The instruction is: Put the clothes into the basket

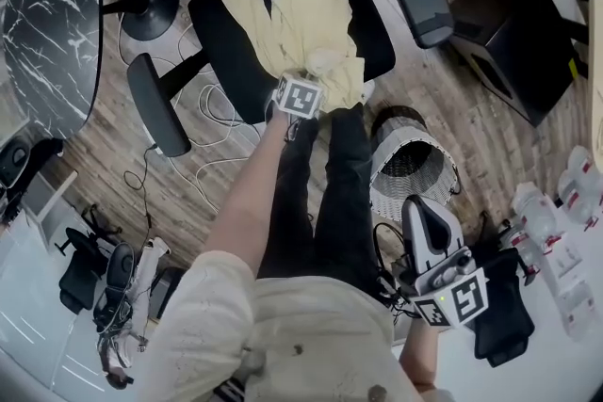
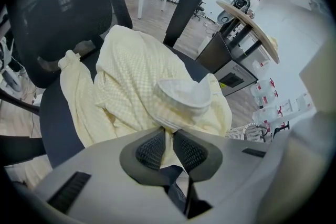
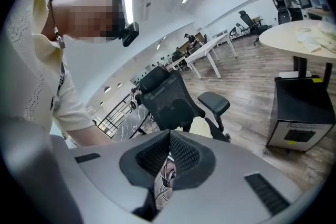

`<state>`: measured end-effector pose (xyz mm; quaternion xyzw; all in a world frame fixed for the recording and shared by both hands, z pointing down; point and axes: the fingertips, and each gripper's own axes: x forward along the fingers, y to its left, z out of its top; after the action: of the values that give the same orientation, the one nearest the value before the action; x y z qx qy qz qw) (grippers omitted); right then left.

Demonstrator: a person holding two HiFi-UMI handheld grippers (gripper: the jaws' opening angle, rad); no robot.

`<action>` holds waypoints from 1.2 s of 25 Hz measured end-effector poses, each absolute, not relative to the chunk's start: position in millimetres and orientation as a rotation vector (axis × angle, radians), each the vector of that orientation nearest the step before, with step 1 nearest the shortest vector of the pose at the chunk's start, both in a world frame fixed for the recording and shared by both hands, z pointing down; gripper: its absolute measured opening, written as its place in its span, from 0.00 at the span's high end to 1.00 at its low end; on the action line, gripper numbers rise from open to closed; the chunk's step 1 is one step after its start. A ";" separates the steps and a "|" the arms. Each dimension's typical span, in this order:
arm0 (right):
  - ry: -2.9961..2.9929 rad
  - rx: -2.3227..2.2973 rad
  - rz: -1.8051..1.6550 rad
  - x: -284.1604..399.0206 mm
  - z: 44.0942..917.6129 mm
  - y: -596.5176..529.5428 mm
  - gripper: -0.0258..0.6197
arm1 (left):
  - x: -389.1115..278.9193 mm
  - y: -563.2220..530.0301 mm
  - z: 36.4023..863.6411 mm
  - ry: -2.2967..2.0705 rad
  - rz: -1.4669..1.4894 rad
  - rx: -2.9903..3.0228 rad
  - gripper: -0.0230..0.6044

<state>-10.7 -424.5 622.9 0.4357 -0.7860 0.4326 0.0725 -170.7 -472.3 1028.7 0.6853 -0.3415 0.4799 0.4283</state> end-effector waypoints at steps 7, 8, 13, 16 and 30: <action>-2.402 1.330 1.235 -19.1 591.6 -419.0 0.94 | -179.3 -465.8 998.9 -0.837 1.199 1.750 0.87; -2.404 1.334 1.226 -19.5 587.4 -416.7 0.95 | -180.3 -464.1 994.6 -0.837 1.195 1.757 0.87; -2.420 1.359 1.169 -26.0 564.9 -406.0 0.95 | -188.1 -448.9 972.7 -0.834 1.170 1.776 0.87; -2.435 1.362 1.138 -30.6 551.7 -399.6 0.95 | -196.3 -430.0 960.7 -0.814 1.199 1.748 0.87; -2.466 1.374 1.021 -38.4 513.0 -365.6 0.94 | -226.9 -382.2 922.9 -0.825 1.243 1.741 0.87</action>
<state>-38.4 -365.6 513.0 0.4564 -0.8196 0.3392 0.0697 -226.9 -382.2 922.9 0.6919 -0.3280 0.4942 0.4117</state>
